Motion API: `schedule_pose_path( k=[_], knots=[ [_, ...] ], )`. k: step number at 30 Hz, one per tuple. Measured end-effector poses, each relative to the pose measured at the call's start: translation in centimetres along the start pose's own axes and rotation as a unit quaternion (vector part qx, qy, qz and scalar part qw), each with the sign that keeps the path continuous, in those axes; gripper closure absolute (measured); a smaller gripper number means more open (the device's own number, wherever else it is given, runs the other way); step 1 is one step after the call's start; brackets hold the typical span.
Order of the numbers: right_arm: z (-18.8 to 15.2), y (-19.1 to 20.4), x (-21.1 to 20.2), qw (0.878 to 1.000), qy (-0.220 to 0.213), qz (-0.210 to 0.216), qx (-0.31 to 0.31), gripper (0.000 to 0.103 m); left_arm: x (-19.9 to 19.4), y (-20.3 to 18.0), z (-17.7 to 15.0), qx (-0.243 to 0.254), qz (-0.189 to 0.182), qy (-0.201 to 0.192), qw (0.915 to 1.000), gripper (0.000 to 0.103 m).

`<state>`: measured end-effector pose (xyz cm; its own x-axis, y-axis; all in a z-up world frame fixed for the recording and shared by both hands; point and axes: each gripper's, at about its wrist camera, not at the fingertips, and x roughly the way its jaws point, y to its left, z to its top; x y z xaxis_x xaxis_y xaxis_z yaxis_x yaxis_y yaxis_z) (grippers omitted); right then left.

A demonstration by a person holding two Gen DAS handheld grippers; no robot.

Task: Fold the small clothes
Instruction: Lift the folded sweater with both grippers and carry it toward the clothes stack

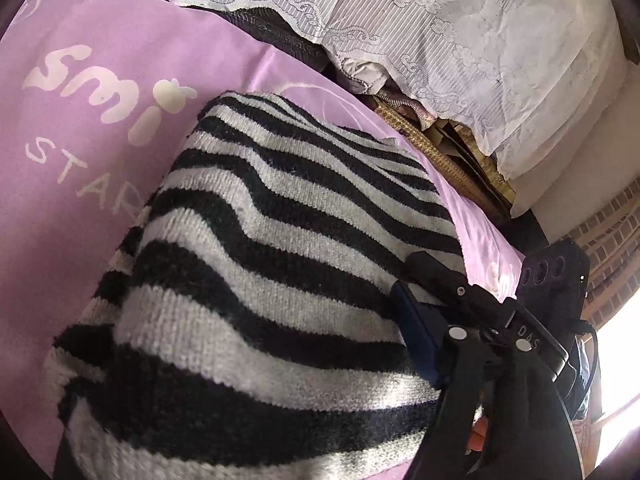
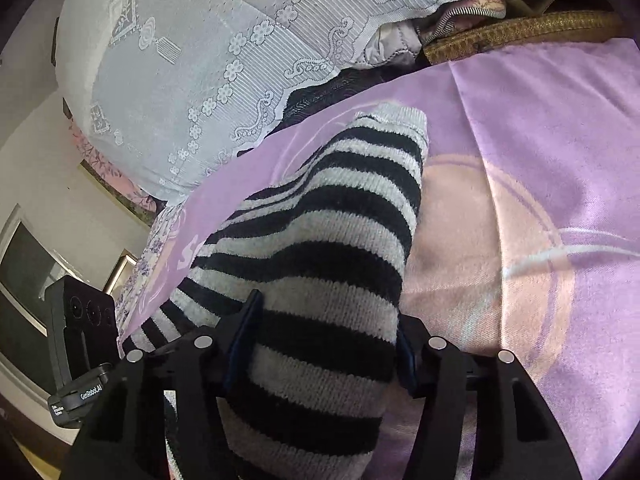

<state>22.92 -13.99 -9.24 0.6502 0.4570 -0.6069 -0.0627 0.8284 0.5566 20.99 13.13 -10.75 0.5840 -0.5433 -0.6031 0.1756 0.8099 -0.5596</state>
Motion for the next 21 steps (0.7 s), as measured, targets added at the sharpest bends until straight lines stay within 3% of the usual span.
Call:
schedule_pose_path(
  k=[6, 15, 17, 18, 21],
  knots=[
    [-0.7, 0.7, -1.8, 0.999, -0.028, -0.01, -0.025, 0.049, -0.9, -0.5, -0.6, 0.011, -0.02, -0.008, 0.9997, 0.04],
    [-2.9, -0.4, -5.0, 0.999, -0.037, -0.015, 0.003, 0.049, -1.6, -2.4, -3.0, 0.037, -0.036, 0.011, 0.9986, 0.042],
    [-3.3, -0.6, -5.5, 0.999, -0.036, -0.013, 0.006, 0.05, -1.4, -2.2, -3.3, 0.03, -0.036, 0.021, 0.9987, 0.033],
    [-3.4, -0.6, -5.6, 0.999, -0.035, -0.014, 0.006, 0.05, -1.1, -1.8, -3.5, 0.018, -0.031, 0.033, 0.9988, 0.021],
    [-3.4, -1.1, -5.3, 0.999, -0.028, -0.011, 0.019, 0.05, -0.3, -1.5, -3.5, 0.008, -0.04, 0.042, 0.9983, 0.016]
  ],
)
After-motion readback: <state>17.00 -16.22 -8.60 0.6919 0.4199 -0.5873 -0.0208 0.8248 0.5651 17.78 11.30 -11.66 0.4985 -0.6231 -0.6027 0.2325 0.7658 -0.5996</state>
